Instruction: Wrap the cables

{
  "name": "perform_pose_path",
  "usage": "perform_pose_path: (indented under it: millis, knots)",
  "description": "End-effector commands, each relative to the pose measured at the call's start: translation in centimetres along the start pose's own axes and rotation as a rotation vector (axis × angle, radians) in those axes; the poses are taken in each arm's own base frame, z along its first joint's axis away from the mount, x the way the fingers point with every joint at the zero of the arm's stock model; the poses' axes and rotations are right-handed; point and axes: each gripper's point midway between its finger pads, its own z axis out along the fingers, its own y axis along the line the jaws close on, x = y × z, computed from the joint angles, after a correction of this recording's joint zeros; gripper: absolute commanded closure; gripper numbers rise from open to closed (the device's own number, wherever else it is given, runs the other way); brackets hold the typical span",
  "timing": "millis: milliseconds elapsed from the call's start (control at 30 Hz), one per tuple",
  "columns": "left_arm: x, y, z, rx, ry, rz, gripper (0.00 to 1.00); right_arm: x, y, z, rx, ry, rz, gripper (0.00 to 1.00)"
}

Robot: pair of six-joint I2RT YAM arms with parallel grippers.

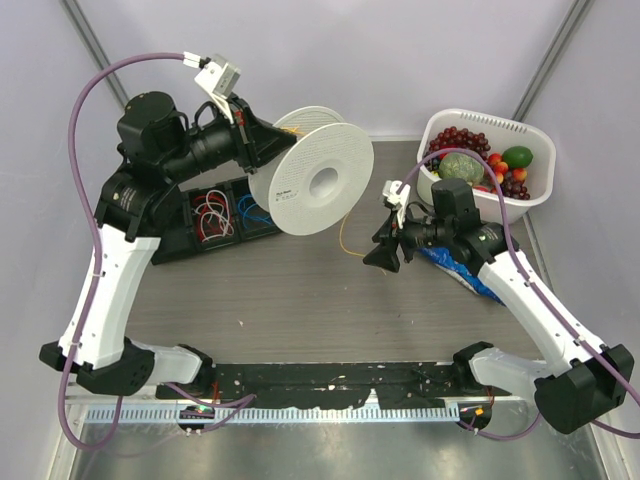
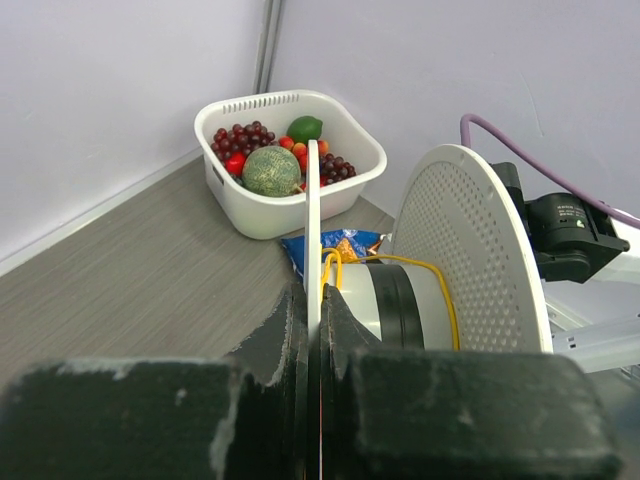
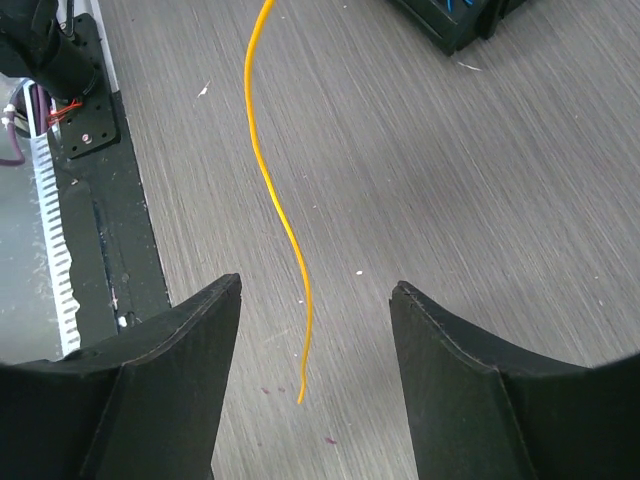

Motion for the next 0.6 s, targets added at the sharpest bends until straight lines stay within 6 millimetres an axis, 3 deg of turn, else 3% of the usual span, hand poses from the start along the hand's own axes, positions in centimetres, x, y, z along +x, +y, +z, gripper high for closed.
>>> perform_pose_path:
  millis: [0, 300, 567]
  knots:
    - [-2.5, -0.6, 0.0, 0.022, -0.092, 0.037, 1.00, -0.7, 1.0, -0.3, -0.033, -0.013, -0.026, 0.35]
    - [-2.8, -0.8, -0.2, 0.024, -0.097, 0.031, 1.00, 3.0, -0.5, 0.5, 0.000, 0.088, -0.060, 0.42]
    - [-2.6, -0.6, 0.1, 0.022, -0.094, 0.022, 1.00, 4.2, -0.8, 1.3, 0.004, 0.105, -0.047, 0.44]
